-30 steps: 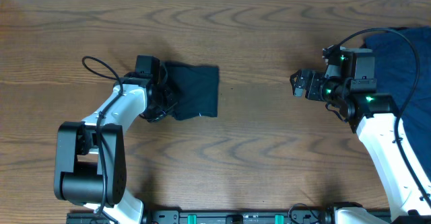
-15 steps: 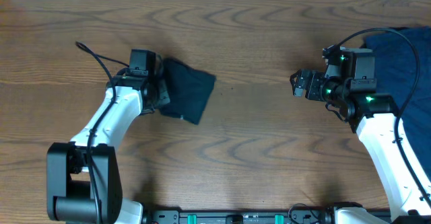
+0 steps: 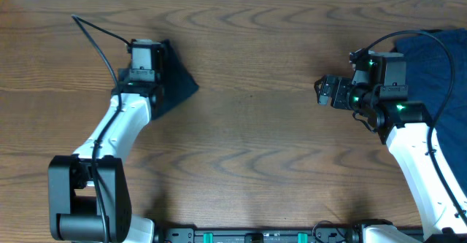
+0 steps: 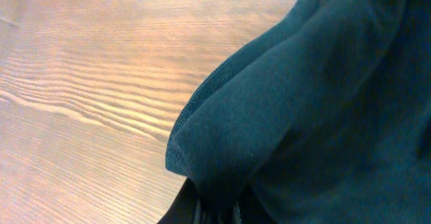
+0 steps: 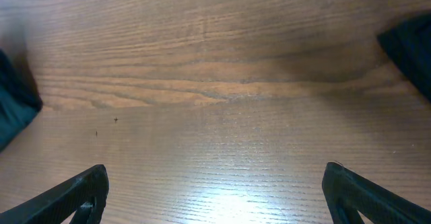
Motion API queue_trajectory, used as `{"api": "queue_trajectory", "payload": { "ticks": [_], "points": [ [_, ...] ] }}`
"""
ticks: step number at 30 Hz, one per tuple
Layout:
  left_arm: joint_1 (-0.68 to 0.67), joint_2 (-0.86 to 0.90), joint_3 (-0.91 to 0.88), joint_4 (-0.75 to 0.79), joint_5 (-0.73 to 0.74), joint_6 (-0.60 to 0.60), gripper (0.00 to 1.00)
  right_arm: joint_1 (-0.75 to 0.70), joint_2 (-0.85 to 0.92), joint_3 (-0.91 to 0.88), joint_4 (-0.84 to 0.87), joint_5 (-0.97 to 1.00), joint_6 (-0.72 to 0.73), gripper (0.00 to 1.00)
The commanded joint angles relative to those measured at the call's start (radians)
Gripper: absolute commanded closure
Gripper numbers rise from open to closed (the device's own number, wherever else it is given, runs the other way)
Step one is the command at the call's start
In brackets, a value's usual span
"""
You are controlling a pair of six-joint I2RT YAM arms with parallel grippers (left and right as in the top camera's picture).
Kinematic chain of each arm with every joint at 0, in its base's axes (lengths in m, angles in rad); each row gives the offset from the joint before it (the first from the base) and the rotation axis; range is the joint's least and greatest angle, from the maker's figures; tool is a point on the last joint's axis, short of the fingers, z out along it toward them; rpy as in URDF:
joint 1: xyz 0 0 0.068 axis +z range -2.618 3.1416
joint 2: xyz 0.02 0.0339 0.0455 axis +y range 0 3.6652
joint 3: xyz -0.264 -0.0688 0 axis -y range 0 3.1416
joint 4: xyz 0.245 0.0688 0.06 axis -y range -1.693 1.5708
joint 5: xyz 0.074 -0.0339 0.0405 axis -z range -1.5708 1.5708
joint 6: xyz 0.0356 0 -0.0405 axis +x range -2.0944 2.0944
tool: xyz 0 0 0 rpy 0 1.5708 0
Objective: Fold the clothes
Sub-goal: 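Drag the folded square up and left with the left gripper, then place the square at the upper left and release the left gripper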
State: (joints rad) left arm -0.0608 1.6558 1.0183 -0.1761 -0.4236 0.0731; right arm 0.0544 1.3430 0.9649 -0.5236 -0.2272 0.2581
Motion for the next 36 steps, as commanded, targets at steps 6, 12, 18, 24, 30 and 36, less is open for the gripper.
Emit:
{"api": "queue_trajectory", "payload": {
  "ticks": [6, 12, 18, 24, 30, 36],
  "points": [
    [0.092, 0.065, 0.022, 0.142, -0.056, 0.047, 0.94, -0.006, -0.014, -0.003, -0.001, 0.007, -0.013, 0.01],
    [0.142, 0.188, 0.022, 0.282, -0.056, 0.047, 0.94, -0.006, -0.014, -0.003, 0.000, 0.007, -0.013, 0.01],
    [0.219, 0.230, 0.022, 0.448, -0.056, 0.046, 0.20, -0.006, -0.014, -0.003, 0.000, 0.007, -0.013, 0.01],
    [0.217, 0.137, 0.022, 0.517, -0.056, 0.039, 0.02, -0.006, -0.014, -0.003, 0.000, 0.007, -0.013, 0.01],
    [0.150, -0.005, 0.022, 0.334, 0.257, -0.101, 0.37, -0.006, -0.014, -0.003, 0.000, 0.007, -0.013, 0.01],
    [0.091, 0.026, 0.021, 0.266, 0.496, -0.255, 0.93, -0.006, -0.014, -0.003, 0.000, 0.007, -0.013, 0.01]
  ]
}}
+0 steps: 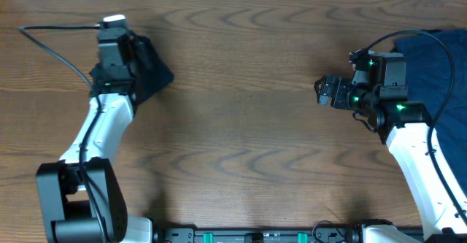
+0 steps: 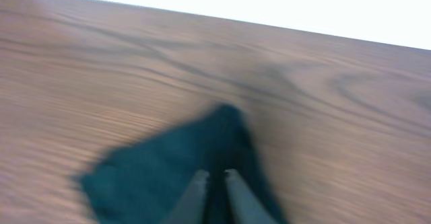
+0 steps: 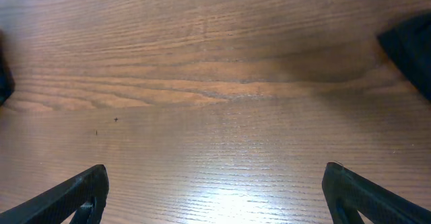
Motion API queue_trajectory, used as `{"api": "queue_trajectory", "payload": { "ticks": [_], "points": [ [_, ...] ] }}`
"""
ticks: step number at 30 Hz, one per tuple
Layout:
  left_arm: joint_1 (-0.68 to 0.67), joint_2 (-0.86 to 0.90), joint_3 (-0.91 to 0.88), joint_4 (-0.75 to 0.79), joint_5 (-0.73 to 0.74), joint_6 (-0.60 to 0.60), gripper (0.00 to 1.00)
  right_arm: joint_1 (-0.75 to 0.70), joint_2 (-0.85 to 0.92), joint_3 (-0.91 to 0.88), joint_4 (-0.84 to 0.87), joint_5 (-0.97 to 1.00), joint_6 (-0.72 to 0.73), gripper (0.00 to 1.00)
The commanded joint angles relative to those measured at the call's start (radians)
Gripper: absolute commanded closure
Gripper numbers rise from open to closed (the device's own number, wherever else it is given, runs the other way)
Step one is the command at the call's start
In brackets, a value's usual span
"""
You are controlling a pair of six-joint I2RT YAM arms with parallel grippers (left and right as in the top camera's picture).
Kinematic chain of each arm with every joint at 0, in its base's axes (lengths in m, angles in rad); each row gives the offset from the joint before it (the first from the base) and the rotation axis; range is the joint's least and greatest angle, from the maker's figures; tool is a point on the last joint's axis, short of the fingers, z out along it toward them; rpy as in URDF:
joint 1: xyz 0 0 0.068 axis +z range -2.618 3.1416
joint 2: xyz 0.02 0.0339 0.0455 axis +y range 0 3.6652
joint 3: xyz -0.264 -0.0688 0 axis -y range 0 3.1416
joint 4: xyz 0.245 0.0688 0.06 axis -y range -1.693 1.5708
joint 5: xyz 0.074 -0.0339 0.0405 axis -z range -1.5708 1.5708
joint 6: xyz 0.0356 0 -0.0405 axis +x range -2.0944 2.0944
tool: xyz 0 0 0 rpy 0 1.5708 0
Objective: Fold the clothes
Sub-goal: 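Place the square at the upper left and release the left gripper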
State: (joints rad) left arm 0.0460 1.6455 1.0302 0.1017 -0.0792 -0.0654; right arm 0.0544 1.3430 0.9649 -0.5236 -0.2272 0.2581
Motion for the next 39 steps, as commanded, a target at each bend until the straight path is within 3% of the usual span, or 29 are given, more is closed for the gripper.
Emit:
{"api": "queue_trajectory", "payload": {
  "ticks": [1, 14, 25, 39],
  "points": [
    [-0.025, 0.054, 0.010, -0.011, 0.151, -0.145, 0.94, -0.006, -0.014, -0.003, -0.001, 0.007, -0.013, 0.01],
    [-0.074, 0.251, 0.010, -0.010, 0.170, -0.169, 0.94, -0.006, -0.014, -0.003, 0.000, 0.007, -0.013, 0.01],
    [-0.068, 0.305, 0.009, -0.150, 0.055, -0.168, 0.94, -0.006, -0.014, -0.003, 0.000, 0.007, -0.013, 0.01],
    [0.093, 0.305, 0.009, -0.285, 0.030, -0.154, 0.94, -0.006, -0.014, -0.003, -0.001, 0.007, -0.013, 0.01]
  ]
}}
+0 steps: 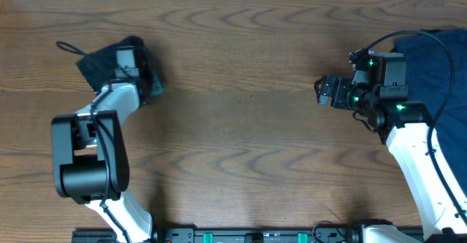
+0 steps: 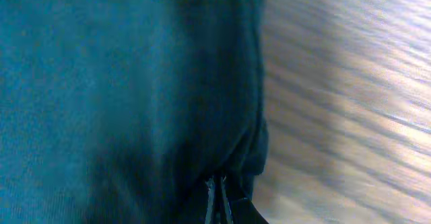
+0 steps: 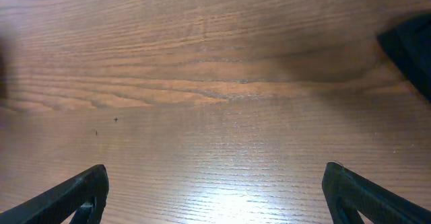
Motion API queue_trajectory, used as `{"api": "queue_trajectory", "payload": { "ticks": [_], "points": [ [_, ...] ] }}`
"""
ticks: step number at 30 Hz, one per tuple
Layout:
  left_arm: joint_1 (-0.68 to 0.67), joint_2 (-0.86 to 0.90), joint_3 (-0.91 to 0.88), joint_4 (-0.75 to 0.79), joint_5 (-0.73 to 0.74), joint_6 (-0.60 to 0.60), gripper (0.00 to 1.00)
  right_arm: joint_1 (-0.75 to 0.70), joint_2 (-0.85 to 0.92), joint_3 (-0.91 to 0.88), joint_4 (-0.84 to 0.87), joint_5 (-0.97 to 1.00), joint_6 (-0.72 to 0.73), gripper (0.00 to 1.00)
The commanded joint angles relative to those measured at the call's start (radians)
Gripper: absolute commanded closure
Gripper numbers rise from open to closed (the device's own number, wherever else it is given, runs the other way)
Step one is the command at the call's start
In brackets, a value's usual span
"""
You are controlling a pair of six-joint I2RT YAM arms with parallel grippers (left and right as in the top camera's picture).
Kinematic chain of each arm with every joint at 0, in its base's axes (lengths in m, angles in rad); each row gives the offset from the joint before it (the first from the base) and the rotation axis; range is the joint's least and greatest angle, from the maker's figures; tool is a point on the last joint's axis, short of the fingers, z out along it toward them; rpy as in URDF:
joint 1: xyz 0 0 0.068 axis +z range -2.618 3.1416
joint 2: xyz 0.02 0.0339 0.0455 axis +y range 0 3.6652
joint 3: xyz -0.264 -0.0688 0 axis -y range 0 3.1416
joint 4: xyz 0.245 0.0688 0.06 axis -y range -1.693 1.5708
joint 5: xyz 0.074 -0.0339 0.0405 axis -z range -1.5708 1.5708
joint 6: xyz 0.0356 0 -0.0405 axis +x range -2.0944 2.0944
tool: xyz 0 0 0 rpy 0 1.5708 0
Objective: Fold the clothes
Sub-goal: 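Place the square at the upper left and release the left gripper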
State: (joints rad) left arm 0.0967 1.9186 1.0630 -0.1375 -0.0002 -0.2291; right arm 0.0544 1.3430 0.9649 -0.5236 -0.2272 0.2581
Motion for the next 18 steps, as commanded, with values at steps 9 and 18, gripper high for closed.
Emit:
{"api": "queue_trajectory", "payload": {
  "ticks": [9, 18],
  "points": [
    [0.076, 0.003, -0.024, -0.092, -0.054, 0.086, 0.94, -0.006, -0.014, -0.003, 0.000, 0.007, -0.013, 0.01],
    [0.076, -0.100, -0.024, -0.090, -0.057, 0.085, 0.94, -0.006, -0.014, -0.003, 0.000, 0.007, -0.013, 0.01]
  ]
}}
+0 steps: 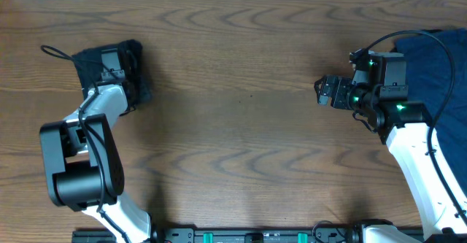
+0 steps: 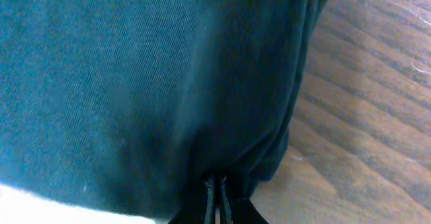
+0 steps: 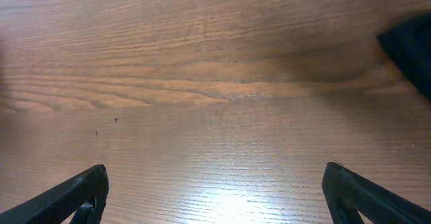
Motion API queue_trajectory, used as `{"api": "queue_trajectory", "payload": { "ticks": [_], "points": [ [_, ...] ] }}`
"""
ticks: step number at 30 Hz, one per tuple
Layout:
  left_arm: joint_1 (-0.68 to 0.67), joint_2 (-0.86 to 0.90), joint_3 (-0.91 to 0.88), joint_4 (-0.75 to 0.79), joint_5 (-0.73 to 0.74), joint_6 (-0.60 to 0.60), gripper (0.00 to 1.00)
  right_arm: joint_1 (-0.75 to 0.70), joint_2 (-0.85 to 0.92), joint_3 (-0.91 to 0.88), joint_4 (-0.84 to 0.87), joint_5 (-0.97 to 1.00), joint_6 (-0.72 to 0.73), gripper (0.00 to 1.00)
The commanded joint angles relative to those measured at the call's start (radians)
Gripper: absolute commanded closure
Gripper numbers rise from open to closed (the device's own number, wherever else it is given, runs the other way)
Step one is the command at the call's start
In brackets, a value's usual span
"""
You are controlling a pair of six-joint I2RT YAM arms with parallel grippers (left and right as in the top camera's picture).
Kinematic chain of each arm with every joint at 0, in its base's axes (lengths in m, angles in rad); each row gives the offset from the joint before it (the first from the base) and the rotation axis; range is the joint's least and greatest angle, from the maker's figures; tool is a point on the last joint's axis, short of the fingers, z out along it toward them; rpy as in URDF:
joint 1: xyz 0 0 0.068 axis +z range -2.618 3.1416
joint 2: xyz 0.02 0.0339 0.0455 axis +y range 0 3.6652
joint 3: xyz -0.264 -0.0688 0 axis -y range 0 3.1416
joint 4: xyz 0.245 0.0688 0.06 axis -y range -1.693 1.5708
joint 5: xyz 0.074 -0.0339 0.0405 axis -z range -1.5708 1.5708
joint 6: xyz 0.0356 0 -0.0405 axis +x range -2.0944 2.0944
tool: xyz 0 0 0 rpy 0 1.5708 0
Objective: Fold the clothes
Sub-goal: 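Place the square at the upper left and release the left gripper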
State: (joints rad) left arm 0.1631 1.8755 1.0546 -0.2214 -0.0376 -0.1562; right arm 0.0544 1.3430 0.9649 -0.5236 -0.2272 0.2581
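A small dark teal garment (image 1: pixel 109 64) is bunched at the far left of the wooden table (image 1: pixel 241 126). My left gripper (image 1: pixel 117 75) is shut on its edge; the left wrist view is filled with that teal cloth (image 2: pixel 135 83), the fingers (image 2: pixel 217 200) pinching a fold. A dark blue garment (image 1: pixel 438 60) lies at the right edge, partly under the right arm. My right gripper (image 1: pixel 325 91) hangs open over bare wood, nothing between its fingertips (image 3: pixel 74 194); a dark corner of cloth (image 3: pixel 411 49) shows at the right of its view.
A black cable (image 1: pixel 55 52) loops beside the left gripper. Another cable (image 1: pixel 430 42) arcs over the blue garment. The table's far edge runs along the top of the overhead view.
My left gripper, still shut on the teal garment, has shifted slightly left, and the cloth with it. The right arm has not moved.
The left gripper first held the teal garment left of the table's middle. Then it held it further left and nearer the far edge. Later both sat at the far left, where they are now. My right gripper stayed open and still throughout.
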Motion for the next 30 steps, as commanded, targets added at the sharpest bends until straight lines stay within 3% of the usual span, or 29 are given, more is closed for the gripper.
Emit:
{"api": "queue_trajectory", "payload": {
  "ticks": [1, 13, 15, 18, 20, 21, 30],
  "points": [
    [0.008, -0.076, -0.015, -0.005, -0.014, 0.012, 0.94, -0.006, -0.014, -0.003, 0.000, 0.007, -0.013, 0.01],
    [-0.032, -0.426, -0.014, -0.056, 0.158, -0.068, 0.92, -0.006, -0.014, -0.003, 0.000, 0.007, -0.013, 0.01],
    [-0.039, -0.462, -0.014, -0.059, 0.161, -0.068, 0.77, -0.006, -0.014, -0.003, 0.000, 0.007, -0.013, 0.01],
    [-0.040, -0.496, -0.014, -0.058, 0.161, -0.067, 0.37, -0.006, -0.014, -0.003, 0.000, 0.007, -0.013, 0.01],
    [-0.040, -0.505, -0.014, -0.058, 0.161, -0.067, 0.05, -0.006, -0.014, -0.003, 0.000, 0.007, -0.013, 0.01],
    [-0.040, -0.505, -0.014, -0.058, 0.161, -0.067, 0.02, -0.006, -0.014, -0.003, 0.000, 0.007, -0.013, 0.01],
    [-0.040, -0.504, -0.014, -0.063, 0.161, -0.067, 0.02, -0.006, -0.014, -0.003, 0.000, 0.007, -0.013, 0.01]
  ]
}}
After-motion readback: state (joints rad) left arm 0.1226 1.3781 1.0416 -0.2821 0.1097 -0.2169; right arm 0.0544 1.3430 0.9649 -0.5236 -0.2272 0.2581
